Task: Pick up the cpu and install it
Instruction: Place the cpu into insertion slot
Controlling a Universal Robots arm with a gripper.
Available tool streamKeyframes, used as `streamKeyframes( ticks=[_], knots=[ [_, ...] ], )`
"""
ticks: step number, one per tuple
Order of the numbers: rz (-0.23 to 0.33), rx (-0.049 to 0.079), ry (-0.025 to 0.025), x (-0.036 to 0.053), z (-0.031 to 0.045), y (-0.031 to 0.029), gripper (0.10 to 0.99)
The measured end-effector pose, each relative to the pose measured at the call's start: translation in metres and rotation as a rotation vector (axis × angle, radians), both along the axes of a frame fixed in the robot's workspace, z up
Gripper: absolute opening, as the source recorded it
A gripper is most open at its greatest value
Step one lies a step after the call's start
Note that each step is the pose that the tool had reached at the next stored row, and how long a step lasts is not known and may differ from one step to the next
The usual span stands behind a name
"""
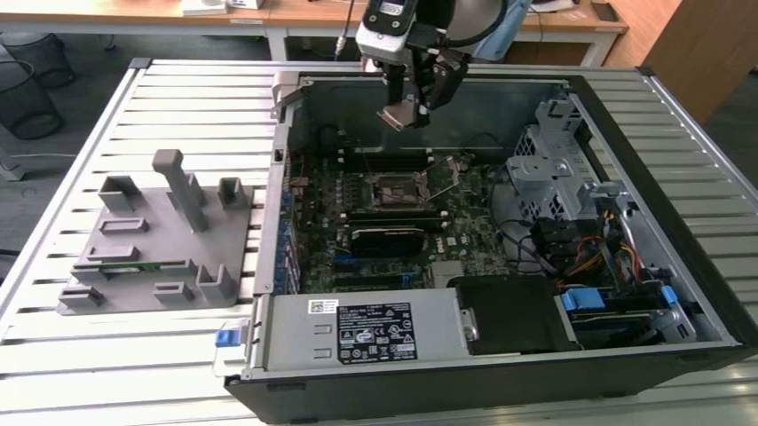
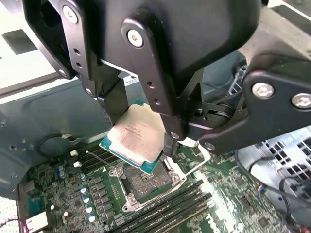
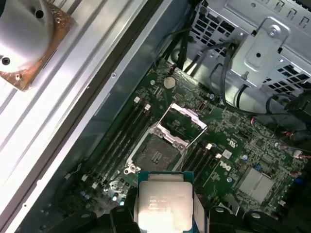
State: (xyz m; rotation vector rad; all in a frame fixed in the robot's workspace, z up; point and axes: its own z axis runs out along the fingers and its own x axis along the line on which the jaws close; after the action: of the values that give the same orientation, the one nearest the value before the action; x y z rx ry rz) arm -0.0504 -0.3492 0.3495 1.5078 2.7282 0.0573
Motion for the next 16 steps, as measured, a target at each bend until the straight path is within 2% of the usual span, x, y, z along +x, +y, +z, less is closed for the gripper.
streamKeyframes(
  ticks=[16],
  knots=[
    [-0.225,-0.005,0.0001,0.0,-0.002,0.0,0.537]
  ],
)
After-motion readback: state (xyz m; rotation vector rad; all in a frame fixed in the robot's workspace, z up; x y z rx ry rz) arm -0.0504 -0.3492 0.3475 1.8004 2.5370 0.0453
